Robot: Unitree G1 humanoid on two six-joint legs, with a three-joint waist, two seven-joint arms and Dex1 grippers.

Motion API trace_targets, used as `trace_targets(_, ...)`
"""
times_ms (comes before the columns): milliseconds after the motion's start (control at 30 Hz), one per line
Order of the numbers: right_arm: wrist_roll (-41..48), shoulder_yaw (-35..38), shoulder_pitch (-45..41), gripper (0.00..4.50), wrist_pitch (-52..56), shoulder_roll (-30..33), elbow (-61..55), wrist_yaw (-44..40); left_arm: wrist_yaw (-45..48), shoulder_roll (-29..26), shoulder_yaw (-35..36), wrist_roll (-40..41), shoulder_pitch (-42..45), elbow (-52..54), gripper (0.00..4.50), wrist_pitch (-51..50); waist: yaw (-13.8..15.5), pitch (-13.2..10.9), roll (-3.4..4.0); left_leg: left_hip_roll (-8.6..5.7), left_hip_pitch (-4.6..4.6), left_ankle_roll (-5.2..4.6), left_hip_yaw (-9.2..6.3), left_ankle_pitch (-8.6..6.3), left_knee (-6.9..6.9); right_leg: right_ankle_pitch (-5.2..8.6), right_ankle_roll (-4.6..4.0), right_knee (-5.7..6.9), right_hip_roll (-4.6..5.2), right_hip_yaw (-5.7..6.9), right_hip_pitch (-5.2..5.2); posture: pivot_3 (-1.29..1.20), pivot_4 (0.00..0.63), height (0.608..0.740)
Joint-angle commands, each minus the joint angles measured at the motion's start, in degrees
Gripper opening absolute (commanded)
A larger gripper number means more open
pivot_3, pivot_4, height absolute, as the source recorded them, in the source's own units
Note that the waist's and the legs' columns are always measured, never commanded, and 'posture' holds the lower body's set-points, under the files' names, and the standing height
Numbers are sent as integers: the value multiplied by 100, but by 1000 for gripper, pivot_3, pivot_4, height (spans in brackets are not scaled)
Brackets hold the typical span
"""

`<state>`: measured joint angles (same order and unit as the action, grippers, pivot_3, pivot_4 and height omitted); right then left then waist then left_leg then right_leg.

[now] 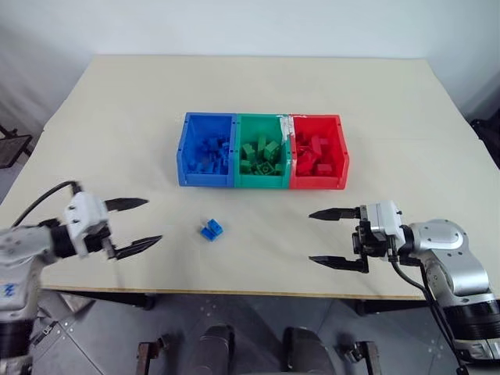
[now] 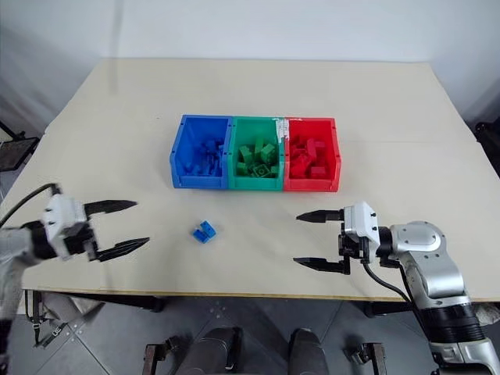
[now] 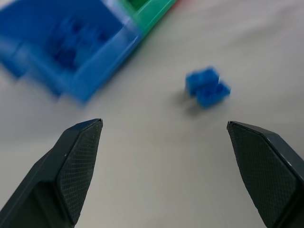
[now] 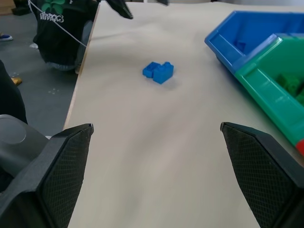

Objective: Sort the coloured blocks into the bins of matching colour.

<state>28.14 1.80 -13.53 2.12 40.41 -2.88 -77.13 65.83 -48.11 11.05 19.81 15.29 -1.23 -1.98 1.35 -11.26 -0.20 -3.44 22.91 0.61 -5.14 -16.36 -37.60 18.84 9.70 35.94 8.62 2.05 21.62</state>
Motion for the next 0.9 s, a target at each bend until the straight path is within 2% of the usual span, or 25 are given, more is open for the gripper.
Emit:
trace_targets(33,48,240,208,4500,-51,83,-299,138,49,94,-790,-525,988,-218,4454,-62,3,0,0,-6,1,0,-1,0,-2,0,0,0,-2,3,-1,0,150,740)
trace_targets(200,79,451,631,4500,25,129,-659,391,700,198,-1784,-1127,2093,-898,4454,370,-102,0,0,-3,-2,0,26,0,7,0,1,1,-7,2,4,0,150,740)
trace_targets(367,114,659,1090,4500,115,158,-1068,672,1066,484,-2288,-1451,2814,-1751,4454,765,-137,0,0,-2,0,-1,58,0,4,0,1,0,-8,5,3,0,150,740)
trace_targets(467,144,786,1362,4500,190,164,-1335,841,1202,595,-2438,-1587,3004,-2101,3863,1008,-137,0,0,-1,0,-1,59,0,3,0,1,0,-8,5,3,0,150,740)
trace_targets(767,203,932,1714,4500,323,196,-1687,1043,1809,598,-2406,-1384,2979,-2231,1096,1128,-138,0,-1,0,2,-3,57,-1,-5,0,1,2,-8,4,2,0,150,740)
trace_targets(900,205,900,1728,4500,335,201,-1709,1065,1870,529,-2399,-1513,2979,-2339,1096,1187,-132,0,-1,0,2,-4,57,-2,-8,0,2,2,-7,4,0,0,150,740)
